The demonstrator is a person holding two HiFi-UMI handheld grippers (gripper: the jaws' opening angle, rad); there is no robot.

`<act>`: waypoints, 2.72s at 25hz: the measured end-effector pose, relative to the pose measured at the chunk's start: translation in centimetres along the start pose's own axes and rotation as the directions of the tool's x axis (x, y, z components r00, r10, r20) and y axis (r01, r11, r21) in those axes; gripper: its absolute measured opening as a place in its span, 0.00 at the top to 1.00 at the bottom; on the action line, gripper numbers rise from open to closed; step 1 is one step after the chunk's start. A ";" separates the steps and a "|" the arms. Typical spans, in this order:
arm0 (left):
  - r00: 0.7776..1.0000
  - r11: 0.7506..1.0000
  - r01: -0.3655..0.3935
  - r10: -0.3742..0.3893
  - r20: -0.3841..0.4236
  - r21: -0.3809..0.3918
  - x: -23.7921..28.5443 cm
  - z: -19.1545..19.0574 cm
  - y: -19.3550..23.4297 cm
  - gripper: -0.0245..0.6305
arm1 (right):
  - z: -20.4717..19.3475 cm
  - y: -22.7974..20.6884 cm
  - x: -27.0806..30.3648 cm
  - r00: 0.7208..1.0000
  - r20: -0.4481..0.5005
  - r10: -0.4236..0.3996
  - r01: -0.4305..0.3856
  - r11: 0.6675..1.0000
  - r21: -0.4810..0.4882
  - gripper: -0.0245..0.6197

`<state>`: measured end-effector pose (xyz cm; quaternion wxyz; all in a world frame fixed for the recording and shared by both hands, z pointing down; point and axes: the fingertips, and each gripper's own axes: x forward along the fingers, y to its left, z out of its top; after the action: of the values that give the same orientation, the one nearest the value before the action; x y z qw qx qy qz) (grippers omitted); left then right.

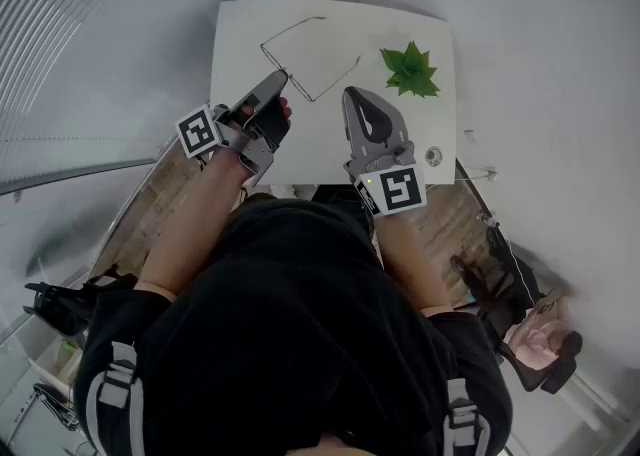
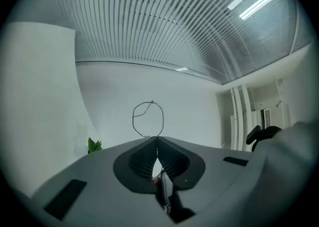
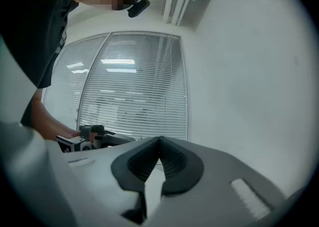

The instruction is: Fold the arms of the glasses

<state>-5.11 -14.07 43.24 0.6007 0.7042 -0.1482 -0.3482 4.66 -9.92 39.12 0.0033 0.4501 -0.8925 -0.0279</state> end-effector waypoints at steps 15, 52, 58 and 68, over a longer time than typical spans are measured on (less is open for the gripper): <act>1.000 1.000 -0.003 0.003 0.013 -0.007 -0.5 -0.1 -0.5 0.95 | -0.5 -0.2 -0.5 1.000 -0.016 -0.003 0.004 1.000 0.031 0.94; 1.000 1.000 0.006 -0.006 0.009 -0.018 -0.3 -0.8 -1.6 0.94 | -3.5 -4.5 0.0 0.981 -0.177 -0.077 0.045 0.982 -0.182 0.90; 1.000 0.999 0.023 -0.023 0.010 -0.046 -0.1 -1.0 -2.0 0.95 | -4.5 -5.3 0.6 0.969 -0.226 -0.104 0.037 0.958 -0.284 0.88; 0.999 0.998 0.034 -0.034 0.001 -0.059 0.0 -1.3 -2.4 0.94 | -6.0 -6.2 1.4 0.931 -0.312 -0.191 -0.010 0.839 -0.544 0.85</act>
<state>-4.72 -12.53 40.98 0.6151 0.6888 -0.1258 -0.3625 8.94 -15.03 44.75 0.2884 0.4708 -0.8106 -0.1953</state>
